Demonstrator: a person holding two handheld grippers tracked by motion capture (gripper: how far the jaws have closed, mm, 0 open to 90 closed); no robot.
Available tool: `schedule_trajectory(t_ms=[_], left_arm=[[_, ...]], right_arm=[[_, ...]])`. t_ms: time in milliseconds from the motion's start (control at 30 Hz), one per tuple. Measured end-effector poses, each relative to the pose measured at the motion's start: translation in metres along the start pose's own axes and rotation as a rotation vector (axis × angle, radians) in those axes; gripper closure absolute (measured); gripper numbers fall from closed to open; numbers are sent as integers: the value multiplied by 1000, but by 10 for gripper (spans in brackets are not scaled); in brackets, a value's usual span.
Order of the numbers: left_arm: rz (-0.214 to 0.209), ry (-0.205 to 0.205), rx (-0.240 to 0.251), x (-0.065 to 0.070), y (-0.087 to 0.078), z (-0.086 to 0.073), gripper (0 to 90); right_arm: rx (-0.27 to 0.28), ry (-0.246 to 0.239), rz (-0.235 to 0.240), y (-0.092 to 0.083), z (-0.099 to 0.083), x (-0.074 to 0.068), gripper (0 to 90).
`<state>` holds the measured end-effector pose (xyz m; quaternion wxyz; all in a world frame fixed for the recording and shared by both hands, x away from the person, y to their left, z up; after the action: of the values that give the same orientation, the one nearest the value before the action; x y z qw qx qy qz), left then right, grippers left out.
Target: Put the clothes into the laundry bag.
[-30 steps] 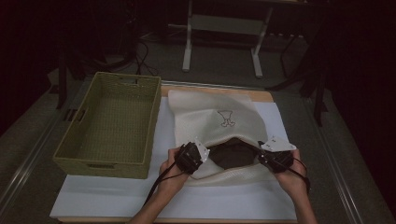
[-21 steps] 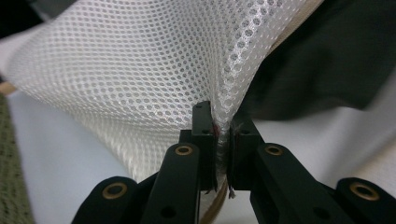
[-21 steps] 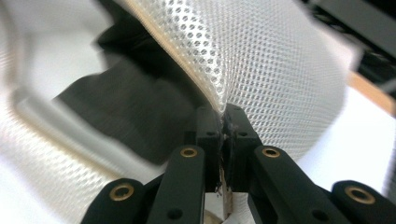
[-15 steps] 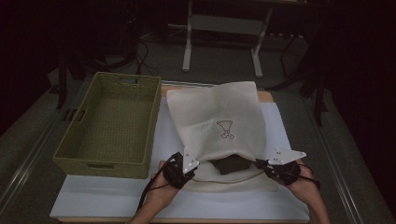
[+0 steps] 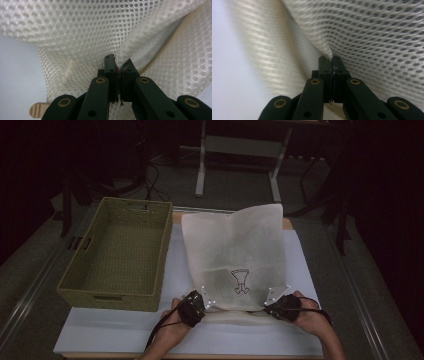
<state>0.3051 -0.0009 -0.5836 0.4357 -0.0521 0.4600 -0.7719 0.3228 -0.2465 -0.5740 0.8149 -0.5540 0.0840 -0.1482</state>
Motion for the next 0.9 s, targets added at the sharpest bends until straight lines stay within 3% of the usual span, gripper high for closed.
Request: schedule_trajectory(t_ms=[33, 67, 100, 133, 200, 233, 300, 433, 533, 667, 833, 867, 900], left_arm=[[29, 11, -8, -1, 2, 1, 865], [45, 18, -13, -1, 4, 2, 865], [61, 19, -16, -2, 6, 4, 865], [80, 18, -20, -4, 9, 7, 865], [103, -6, -22, -8, 15, 12, 864], [121, -10, -23, -11, 19, 15, 864], [140, -17, -25, -15, 25, 20, 864], [188, -53, -30, -26, 37, 29, 859], [212, -83, -37, -31, 43, 35, 857], [198, -109, -45, -36, 47, 38, 852], [168, -123, -42, -36, 44, 37, 817], [147, -124, -29, -35, 42, 37, 714], [126, -113, -11, -33, 40, 38, 714]], right_arm=[[3, 31, -10, 1, 1, 3, 890], [7, 68, -63, 2, 4, 10, 890], [7, 68, -63, 2, 4, 10, 890], [7, 79, -97, 3, 5, 13, 889], [27, 120, -148, 4, 7, 21, 890], [56, 165, -186, 5, 10, 29, 889], [64, 180, -200, 6, 11, 32, 889], [114, 250, -278, 11, 16, 46, 888], [135, 286, -291, 12, 17, 51, 888], [155, 312, -273, 13, 19, 55, 887], [157, 262, -237, 10, 20, 48, 813], [173, 246, -212, 4, 21, 43, 760], [173, 246, -212, 4, 21, 43, 760]])
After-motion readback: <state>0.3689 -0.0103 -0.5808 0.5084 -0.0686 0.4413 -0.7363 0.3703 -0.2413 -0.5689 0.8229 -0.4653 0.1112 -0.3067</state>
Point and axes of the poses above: each handheld gripper's, and its own axes: y roughly forward along the jaws, z roughly out of its top, x roughly to its right, the point moved 8 cm from there along y, roughly forward along the jaws, and after that the axes turned 9 degrees about z, right-handed, at the moved point
